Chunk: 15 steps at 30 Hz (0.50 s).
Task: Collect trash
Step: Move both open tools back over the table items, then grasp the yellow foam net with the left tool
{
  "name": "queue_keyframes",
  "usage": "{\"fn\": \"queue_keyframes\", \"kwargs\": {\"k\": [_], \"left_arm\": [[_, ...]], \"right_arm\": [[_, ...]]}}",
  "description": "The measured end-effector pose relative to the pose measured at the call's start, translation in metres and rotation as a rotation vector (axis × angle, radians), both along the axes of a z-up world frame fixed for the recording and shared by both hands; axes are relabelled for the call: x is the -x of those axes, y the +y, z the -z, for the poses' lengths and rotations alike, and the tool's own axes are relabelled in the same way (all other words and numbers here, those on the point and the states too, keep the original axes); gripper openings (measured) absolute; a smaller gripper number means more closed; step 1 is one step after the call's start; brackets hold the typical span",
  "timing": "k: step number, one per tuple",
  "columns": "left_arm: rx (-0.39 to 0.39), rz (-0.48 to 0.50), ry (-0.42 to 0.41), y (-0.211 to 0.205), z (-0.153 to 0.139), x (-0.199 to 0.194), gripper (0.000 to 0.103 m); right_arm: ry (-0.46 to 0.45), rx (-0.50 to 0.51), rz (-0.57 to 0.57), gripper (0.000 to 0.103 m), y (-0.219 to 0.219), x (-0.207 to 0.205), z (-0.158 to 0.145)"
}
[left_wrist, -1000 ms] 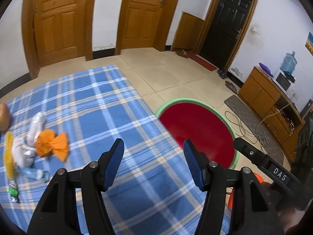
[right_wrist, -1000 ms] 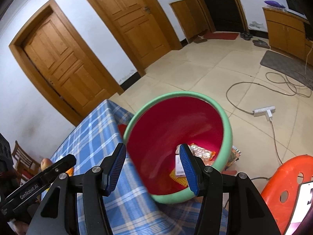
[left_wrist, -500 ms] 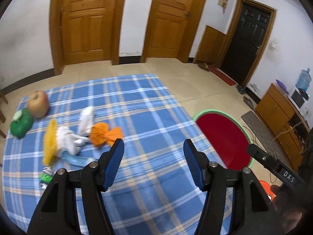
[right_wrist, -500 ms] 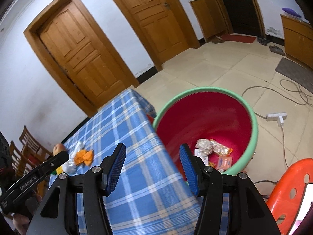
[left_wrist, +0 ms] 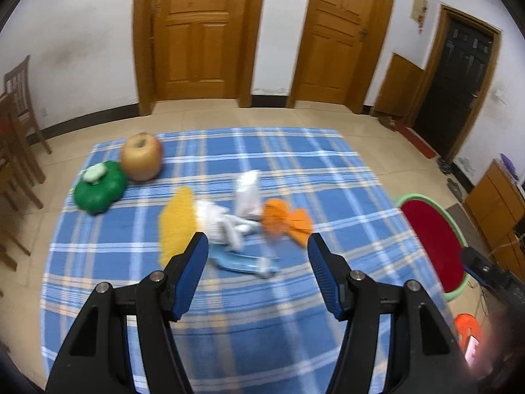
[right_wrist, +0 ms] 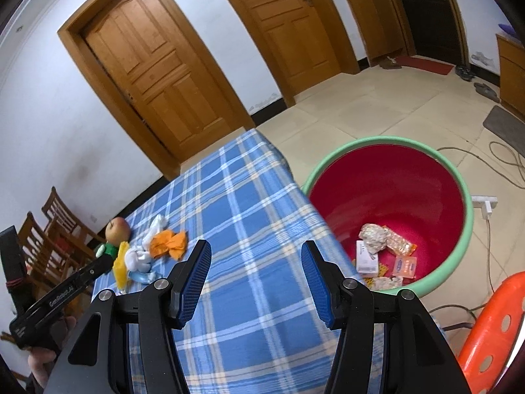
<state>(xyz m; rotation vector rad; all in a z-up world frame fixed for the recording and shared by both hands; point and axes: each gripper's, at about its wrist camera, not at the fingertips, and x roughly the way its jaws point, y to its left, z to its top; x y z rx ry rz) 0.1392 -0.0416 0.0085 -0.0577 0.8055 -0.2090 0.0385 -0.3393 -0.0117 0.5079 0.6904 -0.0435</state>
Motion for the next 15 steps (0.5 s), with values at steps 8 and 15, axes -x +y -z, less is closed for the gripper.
{"fn": "queue_keyframes", "kwargs": {"k": [8, 15], "left_arm": [[-0.009, -0.088, 0.048, 0.042, 0.019, -0.022, 0.063], [0.011, -0.093, 0.09, 0.053, 0.039, -0.036, 0.063]], "right_arm": [[0.028, 0.016, -0.043, 0.058, 0.021, -0.011, 0.003], [0.052, 0.032, -0.066, 0.059, 0.036, -0.018, 0.004]]}}
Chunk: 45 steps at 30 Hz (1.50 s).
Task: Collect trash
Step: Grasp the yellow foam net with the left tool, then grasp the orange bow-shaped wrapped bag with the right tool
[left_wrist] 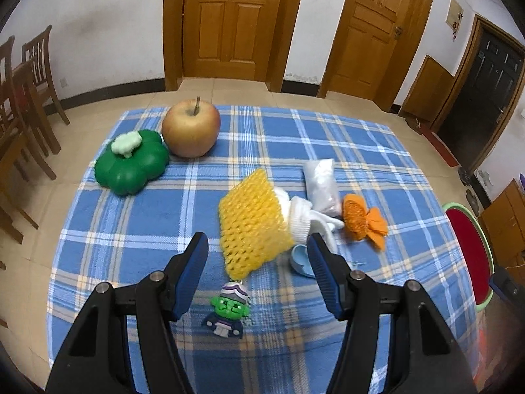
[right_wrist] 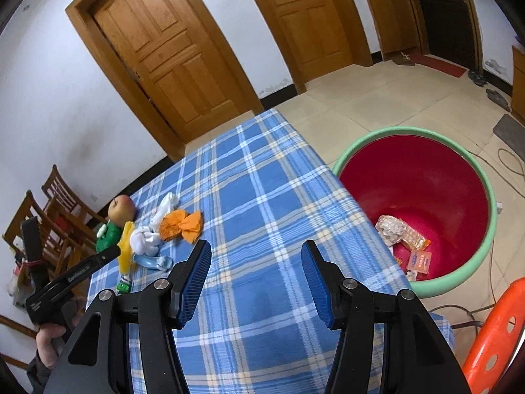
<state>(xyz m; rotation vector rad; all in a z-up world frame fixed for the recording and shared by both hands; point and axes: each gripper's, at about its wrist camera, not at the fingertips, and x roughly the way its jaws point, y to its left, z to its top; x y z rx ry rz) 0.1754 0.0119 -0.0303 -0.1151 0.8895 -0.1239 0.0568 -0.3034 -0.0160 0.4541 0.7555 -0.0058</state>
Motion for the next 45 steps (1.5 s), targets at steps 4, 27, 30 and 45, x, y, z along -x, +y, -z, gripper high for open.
{"fn": "queue_keyframes", "kwargs": {"k": [4, 27, 30, 45], "left_arm": [[0.041, 0.004, 0.025, 0.003, 0.01, -0.009, 0.063], [0.277, 0.023, -0.005, 0.035, 0.027, -0.018, 0.015], [0.279, 0.02, -0.016, 0.036, 0.026, -0.016, 0.015], [0.362, -0.007, -0.02, 0.053, 0.017, -0.008, 0.015]], "right_arm": [[0.015, 0.002, -0.012, 0.059, 0.006, -0.004, 0.002], [0.079, 0.079, -0.145, 0.059, 0.077, -0.064, 0.013], [0.076, 0.087, -0.176, 0.058, 0.09, -0.077, 0.016], [0.117, 0.09, -0.257, 0.058, 0.136, -0.138, 0.046]]}}
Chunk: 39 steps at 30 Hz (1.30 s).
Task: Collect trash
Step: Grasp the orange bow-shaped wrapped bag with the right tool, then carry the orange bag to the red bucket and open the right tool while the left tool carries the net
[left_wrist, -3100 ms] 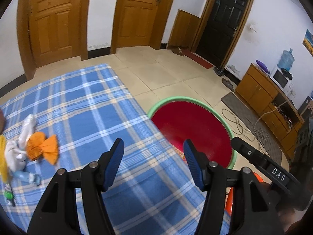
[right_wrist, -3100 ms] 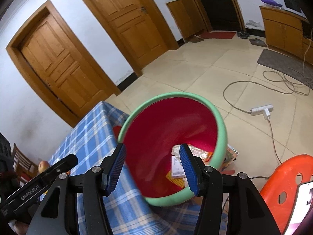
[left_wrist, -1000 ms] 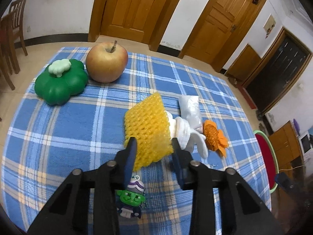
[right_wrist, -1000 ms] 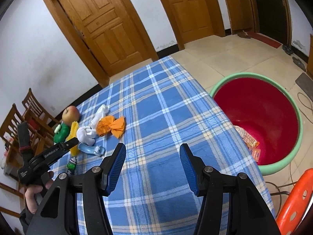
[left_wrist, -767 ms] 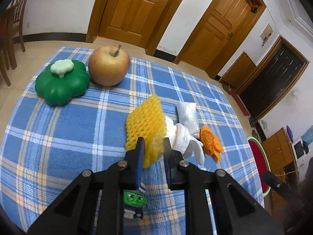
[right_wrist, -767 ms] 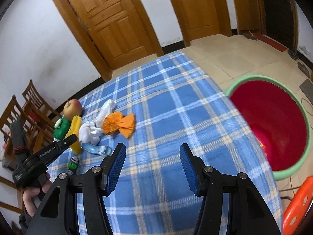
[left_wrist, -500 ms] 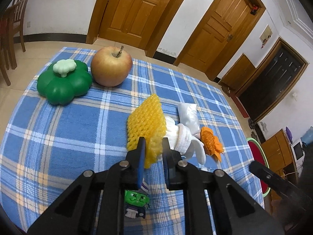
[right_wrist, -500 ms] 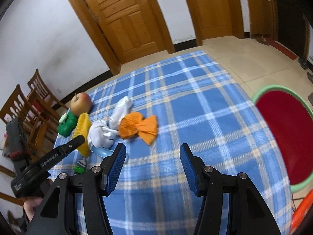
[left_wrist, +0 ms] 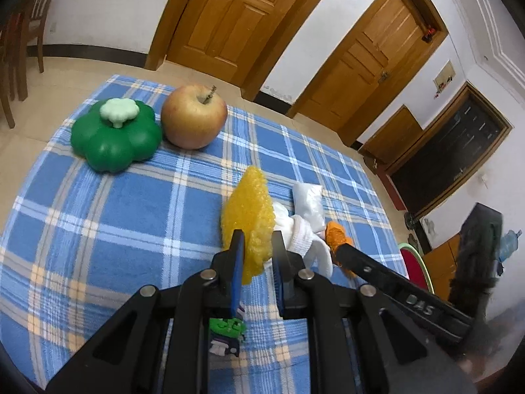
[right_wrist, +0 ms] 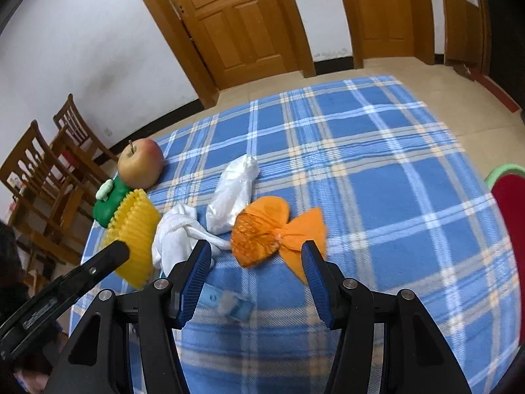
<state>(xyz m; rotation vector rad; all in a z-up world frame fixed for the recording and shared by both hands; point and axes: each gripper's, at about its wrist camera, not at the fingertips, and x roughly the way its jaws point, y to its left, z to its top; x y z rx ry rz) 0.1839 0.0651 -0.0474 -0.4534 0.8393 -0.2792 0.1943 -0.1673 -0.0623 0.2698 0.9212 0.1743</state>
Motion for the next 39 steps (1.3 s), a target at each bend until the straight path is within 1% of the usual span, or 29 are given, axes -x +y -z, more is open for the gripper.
{"fn": "queue_keyframes", "kwargs": {"k": [6, 8, 9, 10, 11, 14, 15, 17, 19, 23, 30, 39], "left_arm": [[0.057, -0.004, 0.004, 0.004, -0.004, 0.006, 0.015], [0.069, 0.001, 0.0, 0.005, -0.006, 0.007, 0.015], [0.073, 0.005, -0.002, 0.005, -0.007, 0.009, 0.015], [0.075, 0.007, -0.003, 0.005, -0.007, 0.009, 0.015], [0.077, 0.009, -0.003, 0.005, -0.007, 0.009, 0.015], [0.084, 0.017, -0.001, 0.004, -0.008, 0.01, 0.015], [0.088, 0.02, -0.004, 0.004, -0.008, 0.012, 0.015], [0.089, 0.022, -0.015, 0.003, -0.011, 0.014, 0.015], [0.083, 0.023, -0.037, 0.002, -0.017, 0.019, 0.015], [0.065, 0.025, -0.068, 0.0, -0.026, 0.025, 0.015], [0.045, 0.045, -0.086, -0.009, -0.04, 0.04, 0.015], [0.017, 0.103, -0.109, -0.04, -0.061, 0.061, 0.015]], "right_arm": [[0.021, 0.028, 0.031, 0.058, 0.008, -0.008, 0.009], [0.018, 0.037, 0.049, 0.051, 0.009, -0.008, 0.011], [0.019, 0.048, 0.063, 0.044, 0.009, -0.009, 0.012], [0.02, 0.052, 0.075, 0.042, 0.008, -0.009, 0.012], [0.019, 0.044, 0.08, 0.04, 0.006, -0.009, 0.012], [0.026, 0.0, 0.089, 0.028, 0.0, -0.007, 0.013], [0.027, -0.016, 0.087, 0.018, -0.001, -0.006, 0.012], [0.027, -0.028, 0.089, 0.018, -0.002, -0.003, 0.01], [0.009, -0.016, 0.095, 0.016, -0.003, 0.001, 0.006], [-0.02, -0.025, 0.088, 0.016, -0.008, 0.012, -0.005], [-0.069, -0.06, 0.082, 0.016, -0.026, 0.049, -0.026], [-0.129, -0.077, 0.097, 0.016, -0.055, 0.092, -0.048]]}}
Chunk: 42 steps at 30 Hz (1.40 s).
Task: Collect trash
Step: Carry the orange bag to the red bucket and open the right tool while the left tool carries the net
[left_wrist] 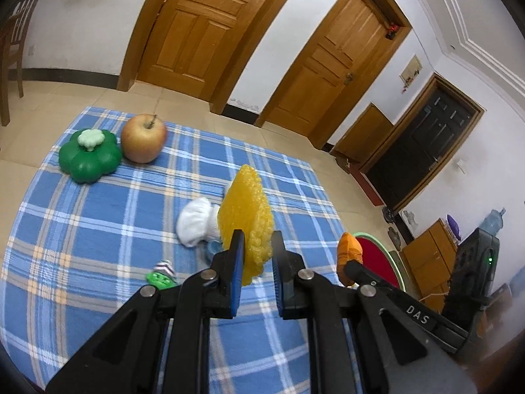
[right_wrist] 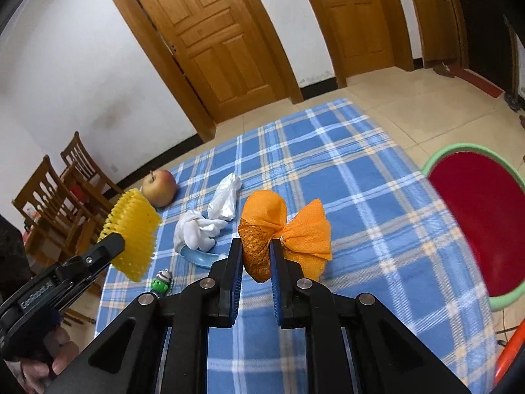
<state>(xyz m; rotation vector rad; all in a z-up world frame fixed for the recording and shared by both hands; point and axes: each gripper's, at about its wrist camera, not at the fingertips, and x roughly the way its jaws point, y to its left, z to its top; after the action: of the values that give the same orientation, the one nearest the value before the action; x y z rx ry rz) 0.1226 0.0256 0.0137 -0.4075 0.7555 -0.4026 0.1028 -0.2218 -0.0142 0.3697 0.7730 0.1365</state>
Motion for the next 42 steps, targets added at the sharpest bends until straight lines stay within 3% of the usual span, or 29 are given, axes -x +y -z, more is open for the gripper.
{"fn": "queue_keyframes", "kwargs": {"k": [24, 33, 42], "left_arm": [[-0.105, 0.146, -0.056, -0.087, -0.033, 0.029, 0.015], [-0.146, 0.248, -0.087, -0.138, -0.033, 0.025, 0.015], [-0.139, 0.328, -0.099, -0.181, -0.03, 0.015, 0.015]], "right_arm": [[-0.073, -0.101, 0.147, 0.016, -0.089, 0.07, -0.02], [-0.058, -0.131, 0.248, 0.016, -0.131, 0.083, -0.012], [-0.012, -0.165, 0.33, 0.016, -0.169, 0.087, 0.008]]}}
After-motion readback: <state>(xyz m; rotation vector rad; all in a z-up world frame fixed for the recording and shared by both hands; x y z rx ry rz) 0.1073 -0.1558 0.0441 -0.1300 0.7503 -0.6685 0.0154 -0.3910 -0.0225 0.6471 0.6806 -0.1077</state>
